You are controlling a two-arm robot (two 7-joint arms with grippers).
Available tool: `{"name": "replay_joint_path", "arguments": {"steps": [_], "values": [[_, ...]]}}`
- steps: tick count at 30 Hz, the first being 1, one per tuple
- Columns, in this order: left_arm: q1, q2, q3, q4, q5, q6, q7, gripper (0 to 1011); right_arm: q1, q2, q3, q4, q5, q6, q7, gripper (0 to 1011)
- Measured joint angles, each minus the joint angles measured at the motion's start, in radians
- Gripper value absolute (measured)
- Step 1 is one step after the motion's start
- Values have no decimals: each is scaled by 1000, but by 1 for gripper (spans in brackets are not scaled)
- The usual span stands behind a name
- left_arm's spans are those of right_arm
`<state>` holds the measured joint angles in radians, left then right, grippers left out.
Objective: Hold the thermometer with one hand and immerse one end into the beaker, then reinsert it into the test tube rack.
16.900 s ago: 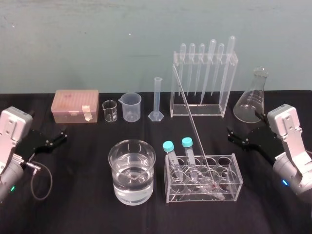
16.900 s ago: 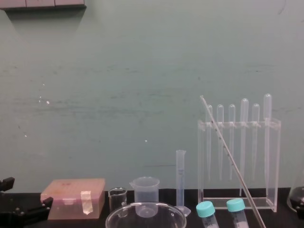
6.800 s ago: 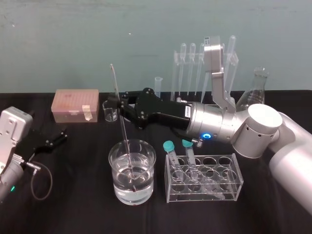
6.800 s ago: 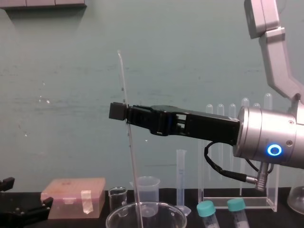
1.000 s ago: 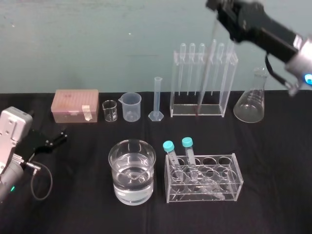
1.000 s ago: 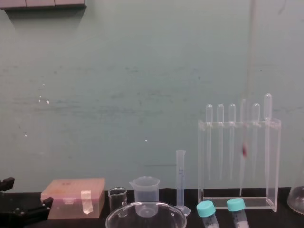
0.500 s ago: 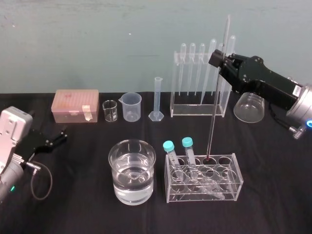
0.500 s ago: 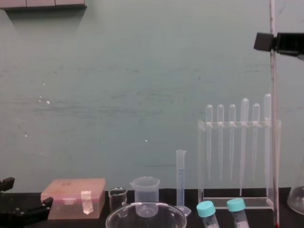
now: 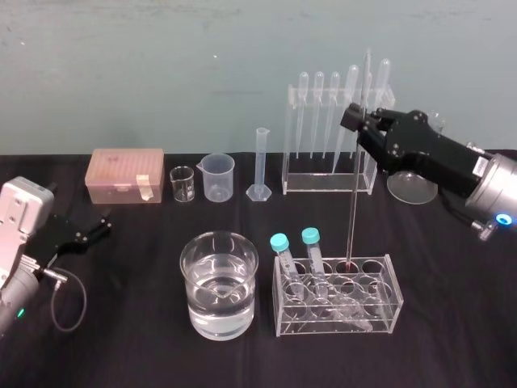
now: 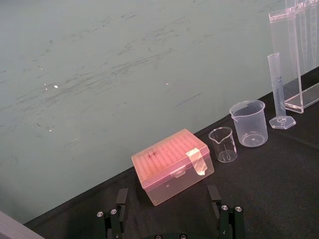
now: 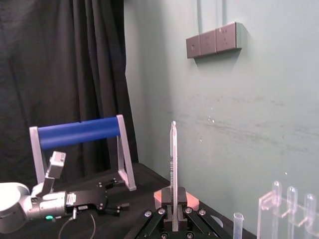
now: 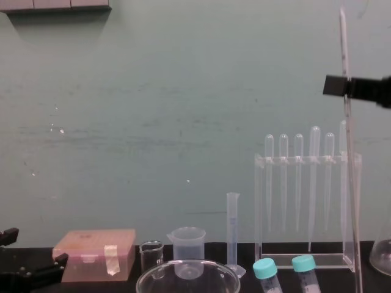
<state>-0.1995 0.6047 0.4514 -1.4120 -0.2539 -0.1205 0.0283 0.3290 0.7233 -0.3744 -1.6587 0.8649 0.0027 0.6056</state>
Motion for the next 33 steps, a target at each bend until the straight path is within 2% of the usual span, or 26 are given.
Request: {"name": "replay_joint_path", "arguments": {"steps": [8,24,33], "values": [[0,0,0,0,0,0,0,1008,-7,-34,-5,54,-25,-21,19,58],[0,0,0,0,0,0,0,1008,-2,-60,-30,99,-103,-48,57,58],[0,0,0,0,0,0,0,1008,-1,-77,-33,118,-119,-52,68,57]]}}
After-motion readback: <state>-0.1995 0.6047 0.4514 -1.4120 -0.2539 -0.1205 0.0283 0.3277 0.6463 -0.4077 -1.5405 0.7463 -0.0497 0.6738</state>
